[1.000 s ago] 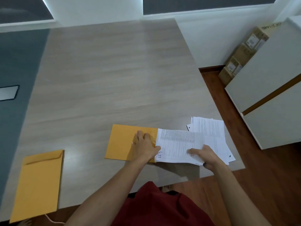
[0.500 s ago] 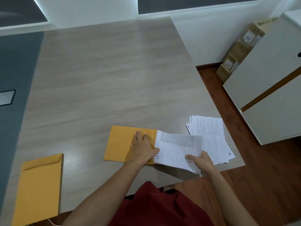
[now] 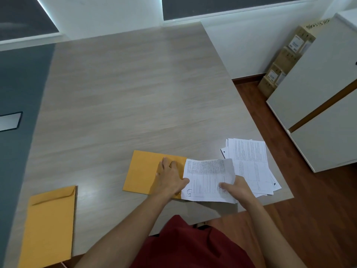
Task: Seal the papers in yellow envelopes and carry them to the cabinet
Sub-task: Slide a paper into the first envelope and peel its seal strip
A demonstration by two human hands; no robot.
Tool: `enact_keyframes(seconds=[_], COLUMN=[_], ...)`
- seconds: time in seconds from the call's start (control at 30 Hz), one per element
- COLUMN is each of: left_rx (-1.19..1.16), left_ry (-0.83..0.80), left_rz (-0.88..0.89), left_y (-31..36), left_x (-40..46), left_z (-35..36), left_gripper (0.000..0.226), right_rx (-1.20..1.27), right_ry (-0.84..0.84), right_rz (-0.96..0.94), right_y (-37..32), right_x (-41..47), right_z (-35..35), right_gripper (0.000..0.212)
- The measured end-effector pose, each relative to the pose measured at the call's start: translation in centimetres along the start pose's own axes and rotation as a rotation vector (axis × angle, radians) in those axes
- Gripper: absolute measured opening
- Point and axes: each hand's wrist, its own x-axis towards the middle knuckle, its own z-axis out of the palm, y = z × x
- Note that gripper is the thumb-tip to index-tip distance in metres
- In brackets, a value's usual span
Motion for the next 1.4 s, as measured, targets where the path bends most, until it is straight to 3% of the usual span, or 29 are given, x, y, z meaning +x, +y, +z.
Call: enact_keyframes(seconds=[0.23,0.4,0.6,1.03,1.2,1.4], left_rx=[-0.074,-0.254,-0.252,-0.204,-0.218,-0.204], left_ry=[0.007,-0.033,-0.029,-0.109,-0.102,-0.070], left_rz=[0.029,0.005,-0.005,0.048,0.020,0.008], left_y=[-0.1,-0.5,-1.0,-0.7,-0.5,-0.3], left_x=[0.1,0.6,0.7,0.0,-0.1,-0.1], left_z=[-1.2,-2.5,-2.7,-2.6,-3.0,-3.2], left_gripper=[0.070,0.081,0.084,0.091,0.095,0.095], right_rx=[0.061,0.090,0.137,-0.148,-0.103,-0.098], right_ry=[0.015,0.007,-0.076,-0.263,-0.230,-0.062], right_rz=[-0.009,-0.038,-0.047,-0.090,-0.077,-0.091], right_y=[-0.9,-1.4,-1.3,-5.1,-5.5,-3.5], right_x=[0.2,-0.2,-0.7,3.0,4.1,3.6], right_z=[-1.7,-1.4,-1.9,-3.4,-2.8,-1.1], right_gripper=[0.020,0.023,0.020,0.029,0.028,0.026])
